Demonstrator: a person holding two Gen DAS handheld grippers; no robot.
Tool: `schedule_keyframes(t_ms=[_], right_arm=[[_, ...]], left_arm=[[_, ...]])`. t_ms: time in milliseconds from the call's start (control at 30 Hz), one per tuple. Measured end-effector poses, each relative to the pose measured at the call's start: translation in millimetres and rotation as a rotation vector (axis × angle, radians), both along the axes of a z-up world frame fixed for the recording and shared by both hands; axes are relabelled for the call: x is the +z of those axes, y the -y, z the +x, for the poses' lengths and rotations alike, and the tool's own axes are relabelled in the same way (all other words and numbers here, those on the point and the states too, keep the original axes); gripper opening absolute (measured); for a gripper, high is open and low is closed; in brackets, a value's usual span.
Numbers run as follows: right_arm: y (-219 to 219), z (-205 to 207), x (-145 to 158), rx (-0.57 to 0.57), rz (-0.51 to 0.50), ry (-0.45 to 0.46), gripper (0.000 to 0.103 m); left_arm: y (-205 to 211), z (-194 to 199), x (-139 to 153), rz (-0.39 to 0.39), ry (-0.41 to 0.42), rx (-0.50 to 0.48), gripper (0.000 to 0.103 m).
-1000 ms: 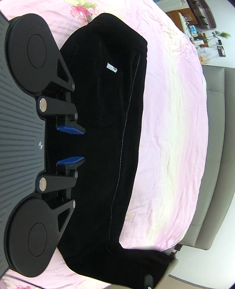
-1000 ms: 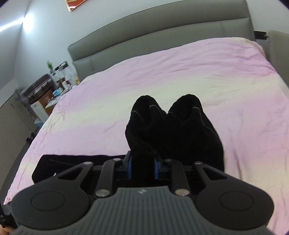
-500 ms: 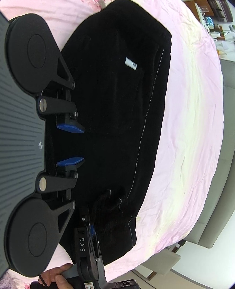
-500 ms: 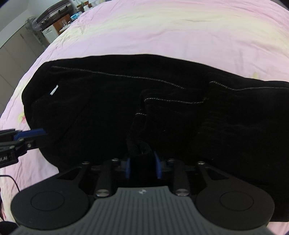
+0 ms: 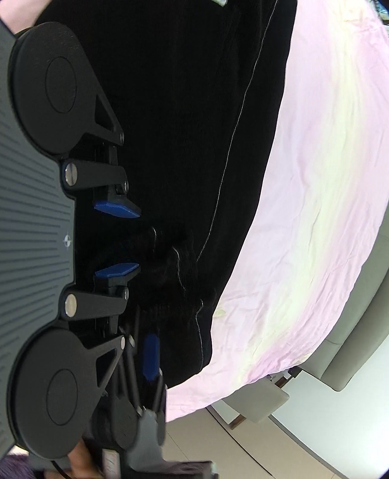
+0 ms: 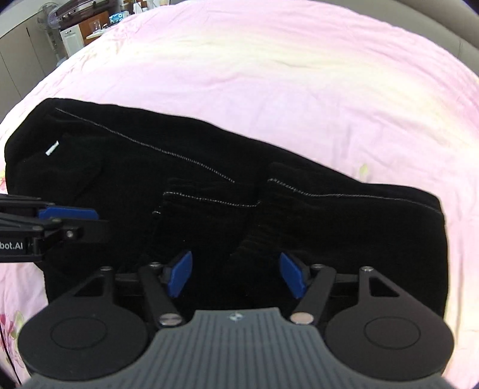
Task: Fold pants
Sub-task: 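Lower the hems onto the pants and open the right tool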
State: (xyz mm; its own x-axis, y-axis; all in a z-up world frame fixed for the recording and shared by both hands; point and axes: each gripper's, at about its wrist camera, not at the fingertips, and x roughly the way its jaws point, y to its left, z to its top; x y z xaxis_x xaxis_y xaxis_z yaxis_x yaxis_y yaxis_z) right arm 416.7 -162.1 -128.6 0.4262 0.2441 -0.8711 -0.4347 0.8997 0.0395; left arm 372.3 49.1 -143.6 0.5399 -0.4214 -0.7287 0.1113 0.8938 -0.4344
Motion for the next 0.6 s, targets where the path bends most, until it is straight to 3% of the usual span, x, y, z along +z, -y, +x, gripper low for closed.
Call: schedule_keyframes(t_ms=[133,200,233,267,333,433,600], right_arm=[[-12.2,4.2,-31.5,0.01,-0.105,0.003,0.062],[-10.6,4.7,-43.4,0.007,-0.097,-0.001,0.06],[-8.7,4.0,-46.4,0.008,-0.085,0.003,0.058],[-6.0,2.7,-47.3,0.008,-0.085,0.011,0.044],[3.2,3.1,-43.3,0.002,-0.03,0.001,0.034],[19.1,0.1,-29.3,-0.02,0.071,-0.019,0.028],[30.6,-18.9,14.2,-0.001,0.31,-0.056,0.025]], left_arm=[[13.6,17.9,-10.4,0.018,-0.019,0.001,0.041],[18.8,24.4,-16.8,0.025,-0.032,-0.004,0.041],[21.7,27.1,-20.3,0.024,-0.038,-0.01,0.04],[23.8,28.7,-22.5,0.027,-0.034,-0.014,0.038],[28.1,29.6,-24.3,0.059,-0.006,-0.024,0.013],[28.7,29.8,-23.1,0.066,0.001,-0.025,0.007],[18.9,23.3,-16.6,0.052,0.017,-0.045,0.008]])
